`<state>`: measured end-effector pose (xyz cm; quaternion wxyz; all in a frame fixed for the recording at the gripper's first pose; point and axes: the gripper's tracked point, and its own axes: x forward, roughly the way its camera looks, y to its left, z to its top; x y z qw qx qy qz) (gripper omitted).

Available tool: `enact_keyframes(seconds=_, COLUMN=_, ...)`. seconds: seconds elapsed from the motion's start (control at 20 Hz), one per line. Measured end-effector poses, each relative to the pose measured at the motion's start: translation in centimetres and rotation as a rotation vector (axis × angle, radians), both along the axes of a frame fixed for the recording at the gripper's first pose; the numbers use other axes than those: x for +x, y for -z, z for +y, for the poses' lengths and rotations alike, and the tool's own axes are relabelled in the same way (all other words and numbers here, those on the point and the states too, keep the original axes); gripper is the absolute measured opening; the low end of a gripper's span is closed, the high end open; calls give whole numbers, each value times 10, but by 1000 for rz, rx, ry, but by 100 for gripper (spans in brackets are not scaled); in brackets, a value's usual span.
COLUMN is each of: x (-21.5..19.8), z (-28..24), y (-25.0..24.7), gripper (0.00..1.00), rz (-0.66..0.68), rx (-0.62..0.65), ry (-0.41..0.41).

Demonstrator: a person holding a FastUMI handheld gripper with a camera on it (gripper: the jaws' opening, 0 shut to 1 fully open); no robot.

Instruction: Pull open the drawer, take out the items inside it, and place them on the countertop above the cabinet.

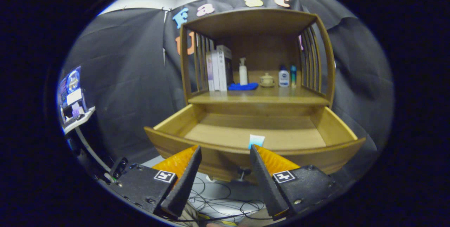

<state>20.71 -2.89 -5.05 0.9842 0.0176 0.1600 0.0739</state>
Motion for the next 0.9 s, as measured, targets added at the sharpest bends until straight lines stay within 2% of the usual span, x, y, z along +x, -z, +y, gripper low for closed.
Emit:
enact_keyframes(seconds=0.15, x=28, z=-9, y=-22, gripper=99, rz=41, rx=8, ry=11)
enact_keyframes(seconds=0.35, x=70, z=-28, y=-14, gripper=99, rz=180, rx=1, ry=59)
enact_keyframes(seconds=0.6, x=104, z=-33, y=27, gripper=99, rz=460, rx=53, ry=80)
enact_keyframes(seconds=0.9, x=118, z=-45, y=72, gripper=98, rz=710, rx=21, ry=145)
